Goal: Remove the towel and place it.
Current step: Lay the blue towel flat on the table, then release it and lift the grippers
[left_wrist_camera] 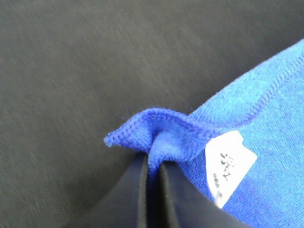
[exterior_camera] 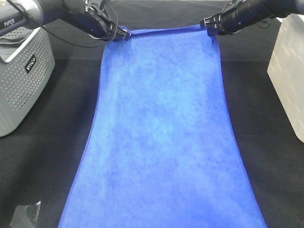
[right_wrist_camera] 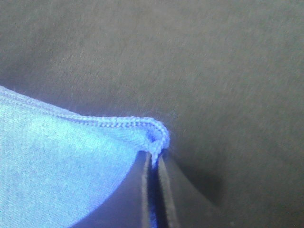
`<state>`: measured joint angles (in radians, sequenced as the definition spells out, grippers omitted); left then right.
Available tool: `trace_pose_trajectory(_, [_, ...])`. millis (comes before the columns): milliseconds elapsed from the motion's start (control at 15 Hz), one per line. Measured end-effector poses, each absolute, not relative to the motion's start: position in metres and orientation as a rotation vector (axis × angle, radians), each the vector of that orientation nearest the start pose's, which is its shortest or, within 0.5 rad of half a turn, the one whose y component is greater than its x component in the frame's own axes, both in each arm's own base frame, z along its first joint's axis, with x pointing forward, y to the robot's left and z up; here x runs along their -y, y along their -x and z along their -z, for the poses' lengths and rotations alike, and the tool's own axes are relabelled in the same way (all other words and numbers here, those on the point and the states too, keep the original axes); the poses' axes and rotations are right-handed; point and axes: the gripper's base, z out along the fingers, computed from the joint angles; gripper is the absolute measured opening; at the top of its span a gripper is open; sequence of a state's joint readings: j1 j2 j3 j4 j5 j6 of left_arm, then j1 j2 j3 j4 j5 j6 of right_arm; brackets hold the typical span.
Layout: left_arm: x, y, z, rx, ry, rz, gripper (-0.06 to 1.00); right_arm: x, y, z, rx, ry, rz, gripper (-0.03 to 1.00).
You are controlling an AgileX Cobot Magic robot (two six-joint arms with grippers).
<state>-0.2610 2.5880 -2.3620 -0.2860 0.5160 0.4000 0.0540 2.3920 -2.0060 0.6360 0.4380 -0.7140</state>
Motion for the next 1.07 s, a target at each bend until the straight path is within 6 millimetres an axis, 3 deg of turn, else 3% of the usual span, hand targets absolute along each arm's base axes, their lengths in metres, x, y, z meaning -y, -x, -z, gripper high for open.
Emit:
trace_pose_trajectory(400, [0.162,-0.565,-0.176,-2.083,-0.513,0.192,0.01,-0.052,-0.552,-0.167,-2.160,0.332,-0.224,0.00])
trace_pose_trajectory(533, [0.162,-0.566,-0.171,-2.083,-0.515,0.186,0.01,-0.051,-0.553,-0.153,-2.180,0.326,-0.225,0.00])
trace_pose_trajectory(800, [0.162,-0.572,-0.131,-2.102,-0.501,0.173,0.01,-0.050,-0.556,-0.142,-2.175,0.303,-0.199,0.00])
trace_pose_trajectory(1067, [0.162,-0.574,-0.111,-2.102,-0.491,0.164,0.01,-0.049,-0.558,-0.107,-2.225,0.269,-0.210,0.00])
